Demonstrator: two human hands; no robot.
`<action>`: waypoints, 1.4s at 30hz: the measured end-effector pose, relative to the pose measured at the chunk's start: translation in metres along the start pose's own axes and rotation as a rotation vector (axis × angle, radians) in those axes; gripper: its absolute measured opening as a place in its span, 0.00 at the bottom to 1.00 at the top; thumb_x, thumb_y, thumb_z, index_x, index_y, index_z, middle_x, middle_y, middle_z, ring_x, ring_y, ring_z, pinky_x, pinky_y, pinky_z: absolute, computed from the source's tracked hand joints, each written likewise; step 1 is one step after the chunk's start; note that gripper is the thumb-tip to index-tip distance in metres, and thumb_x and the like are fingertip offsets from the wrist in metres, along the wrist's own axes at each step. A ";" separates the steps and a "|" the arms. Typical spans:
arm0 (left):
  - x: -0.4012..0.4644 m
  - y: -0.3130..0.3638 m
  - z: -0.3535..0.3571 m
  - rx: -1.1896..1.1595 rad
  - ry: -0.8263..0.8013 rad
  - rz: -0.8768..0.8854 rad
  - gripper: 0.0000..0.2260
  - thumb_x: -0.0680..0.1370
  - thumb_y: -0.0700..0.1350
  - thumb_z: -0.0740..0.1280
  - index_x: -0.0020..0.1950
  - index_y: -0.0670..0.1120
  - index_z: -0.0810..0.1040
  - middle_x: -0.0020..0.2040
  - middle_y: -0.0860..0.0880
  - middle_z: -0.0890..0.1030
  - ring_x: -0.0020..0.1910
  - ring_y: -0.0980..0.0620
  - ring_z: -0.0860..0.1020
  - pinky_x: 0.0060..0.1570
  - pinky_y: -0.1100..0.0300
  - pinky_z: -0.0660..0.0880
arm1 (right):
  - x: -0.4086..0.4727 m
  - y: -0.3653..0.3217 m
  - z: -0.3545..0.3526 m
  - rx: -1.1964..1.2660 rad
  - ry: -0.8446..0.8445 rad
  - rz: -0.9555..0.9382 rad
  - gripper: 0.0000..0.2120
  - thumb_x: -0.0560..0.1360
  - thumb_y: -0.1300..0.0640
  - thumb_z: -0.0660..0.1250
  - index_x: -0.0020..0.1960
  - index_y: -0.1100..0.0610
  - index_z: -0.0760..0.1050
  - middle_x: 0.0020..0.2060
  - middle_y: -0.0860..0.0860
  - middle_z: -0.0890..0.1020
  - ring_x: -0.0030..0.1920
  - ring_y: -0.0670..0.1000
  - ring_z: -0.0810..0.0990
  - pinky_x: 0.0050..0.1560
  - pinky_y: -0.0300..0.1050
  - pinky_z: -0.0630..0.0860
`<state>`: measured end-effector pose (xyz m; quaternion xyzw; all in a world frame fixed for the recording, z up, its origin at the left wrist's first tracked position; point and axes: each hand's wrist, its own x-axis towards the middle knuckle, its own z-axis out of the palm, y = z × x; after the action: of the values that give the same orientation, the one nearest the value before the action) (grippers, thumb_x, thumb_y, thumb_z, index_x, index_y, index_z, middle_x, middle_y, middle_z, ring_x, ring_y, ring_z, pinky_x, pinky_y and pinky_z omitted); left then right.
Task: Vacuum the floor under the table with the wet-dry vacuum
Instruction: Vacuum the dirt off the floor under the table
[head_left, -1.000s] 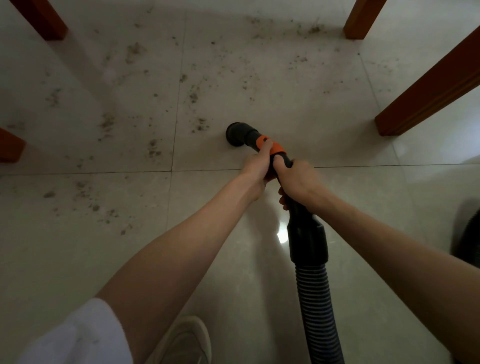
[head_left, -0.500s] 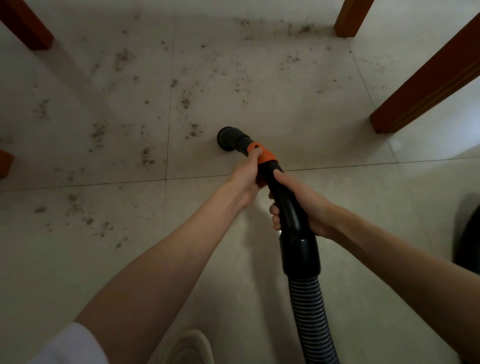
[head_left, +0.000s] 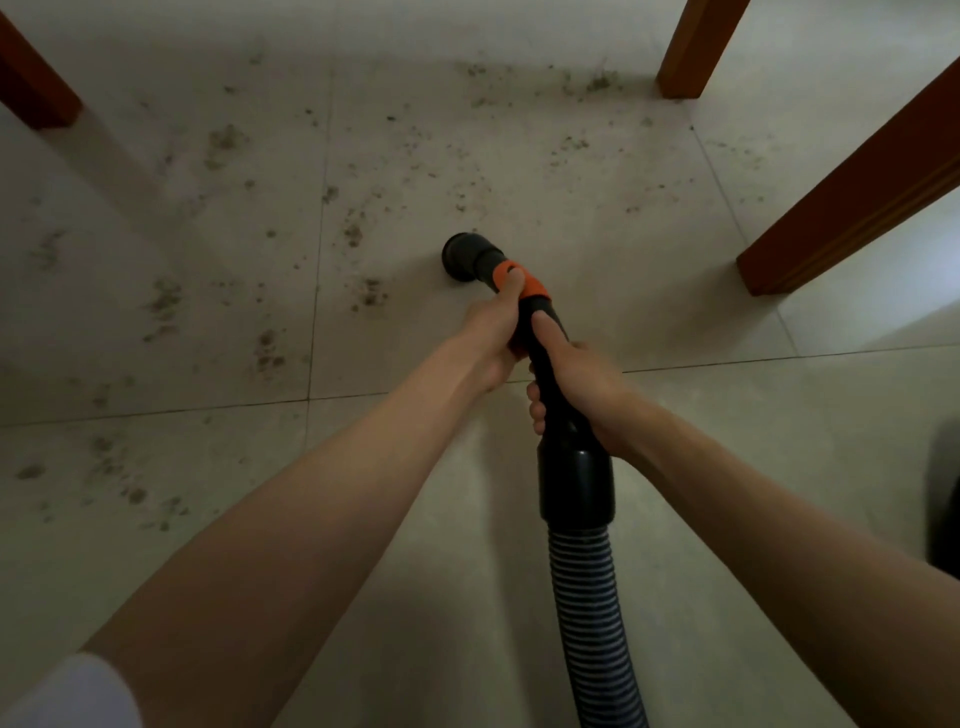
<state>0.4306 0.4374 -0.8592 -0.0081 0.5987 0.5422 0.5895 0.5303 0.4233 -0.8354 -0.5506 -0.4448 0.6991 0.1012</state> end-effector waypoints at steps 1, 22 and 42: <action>0.002 0.003 0.002 0.011 -0.005 0.012 0.24 0.79 0.54 0.61 0.65 0.35 0.70 0.46 0.44 0.77 0.41 0.49 0.77 0.34 0.58 0.74 | 0.004 -0.003 0.001 0.007 0.020 -0.007 0.20 0.79 0.42 0.59 0.43 0.60 0.70 0.21 0.52 0.71 0.19 0.49 0.70 0.22 0.39 0.70; 0.027 0.017 -0.006 0.020 0.013 0.104 0.24 0.79 0.51 0.63 0.65 0.34 0.69 0.50 0.43 0.78 0.41 0.50 0.78 0.28 0.62 0.76 | 0.026 -0.026 0.006 0.033 -0.043 0.004 0.21 0.80 0.43 0.58 0.43 0.62 0.69 0.24 0.55 0.72 0.20 0.50 0.71 0.23 0.40 0.72; -0.008 -0.007 -0.043 -0.086 0.048 0.090 0.14 0.80 0.50 0.62 0.42 0.40 0.73 0.39 0.44 0.77 0.37 0.51 0.77 0.35 0.61 0.75 | -0.008 -0.009 0.020 -0.018 -0.213 0.136 0.22 0.79 0.40 0.56 0.40 0.59 0.66 0.23 0.53 0.71 0.19 0.48 0.70 0.21 0.38 0.71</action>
<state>0.4079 0.4014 -0.8702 -0.0193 0.5884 0.5931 0.5491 0.5129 0.4139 -0.8234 -0.5032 -0.4208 0.7548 0.0008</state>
